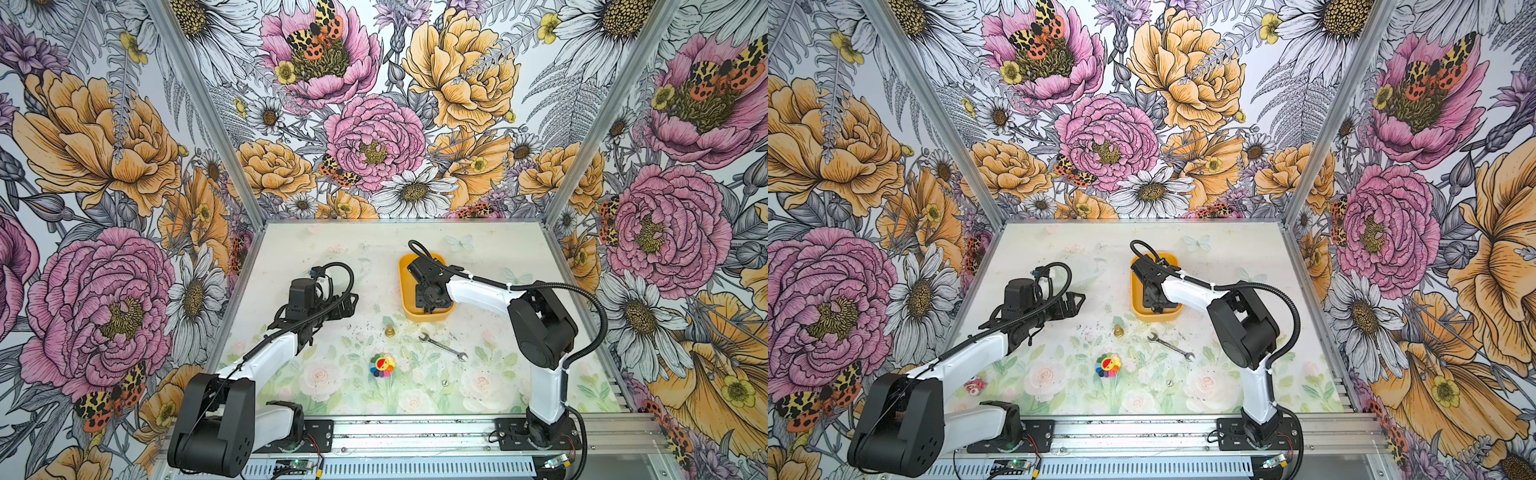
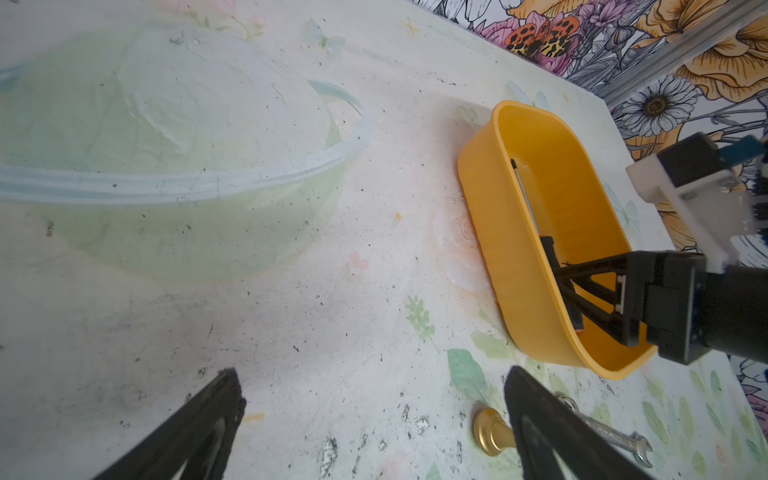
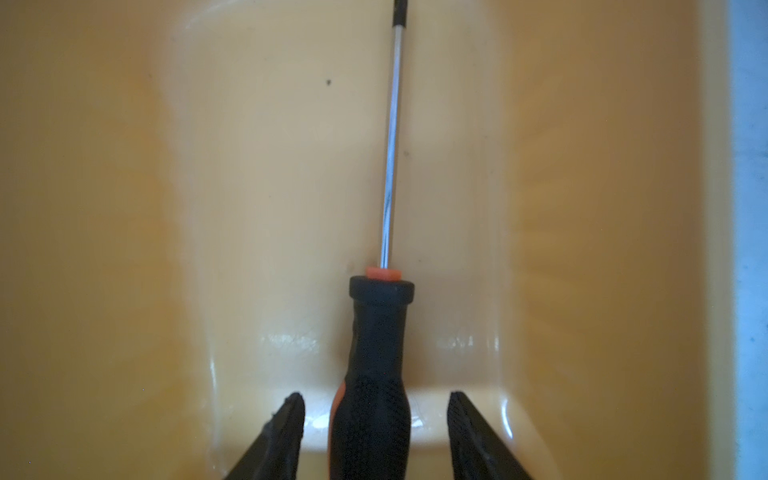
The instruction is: Put the screwdriver in the bin
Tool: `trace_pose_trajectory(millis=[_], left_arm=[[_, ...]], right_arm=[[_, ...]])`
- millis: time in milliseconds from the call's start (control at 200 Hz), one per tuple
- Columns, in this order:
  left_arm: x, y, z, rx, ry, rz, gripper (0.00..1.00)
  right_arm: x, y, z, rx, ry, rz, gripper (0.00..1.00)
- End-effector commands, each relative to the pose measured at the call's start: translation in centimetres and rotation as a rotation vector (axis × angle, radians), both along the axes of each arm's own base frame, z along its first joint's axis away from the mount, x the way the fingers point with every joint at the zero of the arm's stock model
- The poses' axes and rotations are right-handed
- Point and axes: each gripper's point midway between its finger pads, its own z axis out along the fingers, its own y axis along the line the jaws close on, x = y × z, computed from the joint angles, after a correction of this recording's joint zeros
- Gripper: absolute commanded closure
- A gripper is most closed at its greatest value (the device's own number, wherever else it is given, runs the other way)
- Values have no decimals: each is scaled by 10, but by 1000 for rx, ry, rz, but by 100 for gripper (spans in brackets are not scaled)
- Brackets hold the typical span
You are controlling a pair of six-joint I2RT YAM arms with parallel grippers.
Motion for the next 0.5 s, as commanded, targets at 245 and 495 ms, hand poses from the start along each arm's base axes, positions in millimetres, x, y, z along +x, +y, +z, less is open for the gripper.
trace_pose_trajectory(millis=[245, 495], left_arm=[[10, 1, 25, 48, -47, -7, 1], [19, 24, 64, 147, -174, 88, 1]], right_arm=[[-5, 6, 104, 38, -214, 279, 42], [-10, -64, 158, -50, -423, 334, 42]])
